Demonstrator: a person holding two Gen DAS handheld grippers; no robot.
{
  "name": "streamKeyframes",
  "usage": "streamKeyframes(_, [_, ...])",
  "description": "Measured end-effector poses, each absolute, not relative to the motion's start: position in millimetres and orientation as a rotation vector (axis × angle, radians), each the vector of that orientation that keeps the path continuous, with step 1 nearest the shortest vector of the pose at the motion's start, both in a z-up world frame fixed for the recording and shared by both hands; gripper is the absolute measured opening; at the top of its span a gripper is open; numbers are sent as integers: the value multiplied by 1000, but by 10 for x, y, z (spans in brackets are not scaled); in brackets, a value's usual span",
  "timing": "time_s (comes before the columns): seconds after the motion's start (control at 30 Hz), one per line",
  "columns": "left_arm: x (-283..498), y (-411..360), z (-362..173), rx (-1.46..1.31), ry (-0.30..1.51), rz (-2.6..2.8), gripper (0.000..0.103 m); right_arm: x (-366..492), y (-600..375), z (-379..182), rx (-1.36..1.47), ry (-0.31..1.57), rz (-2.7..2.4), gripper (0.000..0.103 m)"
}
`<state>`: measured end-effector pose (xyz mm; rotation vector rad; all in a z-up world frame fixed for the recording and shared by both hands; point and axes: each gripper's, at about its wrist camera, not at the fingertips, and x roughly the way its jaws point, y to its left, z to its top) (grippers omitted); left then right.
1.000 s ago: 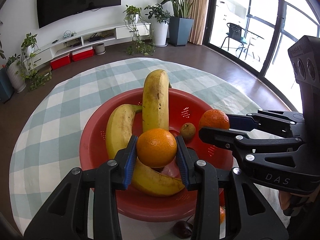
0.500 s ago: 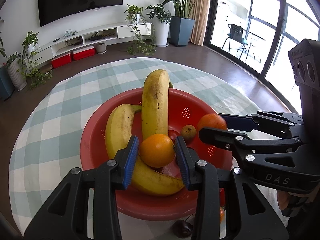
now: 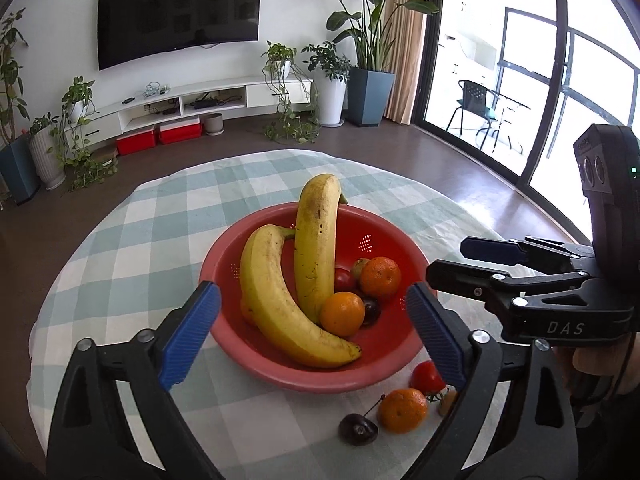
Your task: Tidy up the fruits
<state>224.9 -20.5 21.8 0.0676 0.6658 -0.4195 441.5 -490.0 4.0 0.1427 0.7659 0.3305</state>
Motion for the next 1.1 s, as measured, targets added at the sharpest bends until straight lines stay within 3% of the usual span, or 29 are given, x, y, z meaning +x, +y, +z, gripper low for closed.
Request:
streamKeyframes(0.1, [2009,-78,198,62,661,-401,99,4179,-4990,36,175,755,334,77])
streamKeyframes(0.6, [978,225,-503,-4,806,-355,100,3263,-4887,-494,201,832,331,77])
streamKeyframes(1.1, [1305,-65,-435,153,861,-444,100,3219,-4899,-571,195,822,321,74])
